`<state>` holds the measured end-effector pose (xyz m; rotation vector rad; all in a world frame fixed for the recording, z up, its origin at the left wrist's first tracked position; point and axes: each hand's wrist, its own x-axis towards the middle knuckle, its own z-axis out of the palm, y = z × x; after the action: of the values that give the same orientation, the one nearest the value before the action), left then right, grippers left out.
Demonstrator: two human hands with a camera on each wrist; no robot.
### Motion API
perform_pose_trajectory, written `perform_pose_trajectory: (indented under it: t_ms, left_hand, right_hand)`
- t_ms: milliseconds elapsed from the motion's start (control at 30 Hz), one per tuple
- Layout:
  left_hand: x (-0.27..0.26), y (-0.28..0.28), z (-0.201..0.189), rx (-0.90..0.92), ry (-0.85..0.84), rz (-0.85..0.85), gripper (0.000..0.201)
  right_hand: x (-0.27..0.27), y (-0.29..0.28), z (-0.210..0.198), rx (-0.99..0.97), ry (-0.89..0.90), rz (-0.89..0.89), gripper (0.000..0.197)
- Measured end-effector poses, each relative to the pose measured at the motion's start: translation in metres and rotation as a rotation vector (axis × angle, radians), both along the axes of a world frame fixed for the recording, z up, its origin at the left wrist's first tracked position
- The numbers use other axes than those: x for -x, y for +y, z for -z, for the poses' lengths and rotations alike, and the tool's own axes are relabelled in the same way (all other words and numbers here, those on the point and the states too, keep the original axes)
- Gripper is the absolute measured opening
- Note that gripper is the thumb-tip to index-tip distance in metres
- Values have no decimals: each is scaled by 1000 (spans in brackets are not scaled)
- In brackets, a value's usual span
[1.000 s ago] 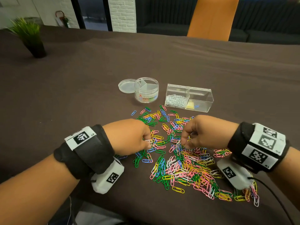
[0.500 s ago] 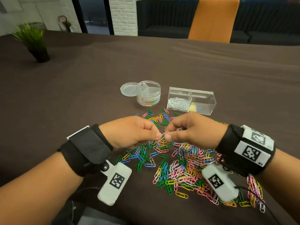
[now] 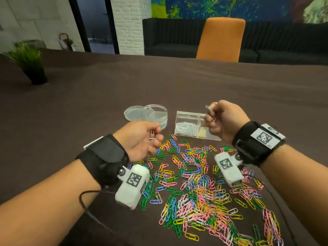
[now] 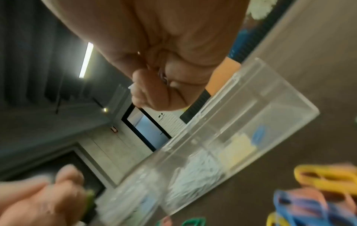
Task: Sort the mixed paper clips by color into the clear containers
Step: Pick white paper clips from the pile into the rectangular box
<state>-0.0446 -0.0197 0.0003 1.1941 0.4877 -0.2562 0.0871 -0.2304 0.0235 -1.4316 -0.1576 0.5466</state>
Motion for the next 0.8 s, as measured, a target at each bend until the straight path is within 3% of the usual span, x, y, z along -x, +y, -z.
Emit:
perform_pose_trajectory:
  t_ms: [100,200,300,400,533,667,800]
  left_hand:
    - [-41,-10,-14,34,-67,-94,9]
    - [-76,-18,-21,139,-129,-178,29]
    - [-98,-24,-26,92,-128,-81,61]
    - [-108,-30,-33,7,-117,-19,73]
    - [-114,-35,-32,-66,-118,-5,69]
    - [-115,-31,-28,-84,-145,-82,49]
    - [-109,-27,-27,-197,-200,-143,37]
  right_hand:
    - [-23,22,-2,310,-168,16,21]
    - [-35,42,-4,516,-253,-64,27]
    - [-38,50,-7,344,-77,-76,31]
    - [-40,49,-7,289,-59,-32,19]
    - [-46,45,-3,331,-115,-20,25]
    - [-47,46,-3,380,-169,-93,28]
    - [-55,46,-5,478,-345,-134,29]
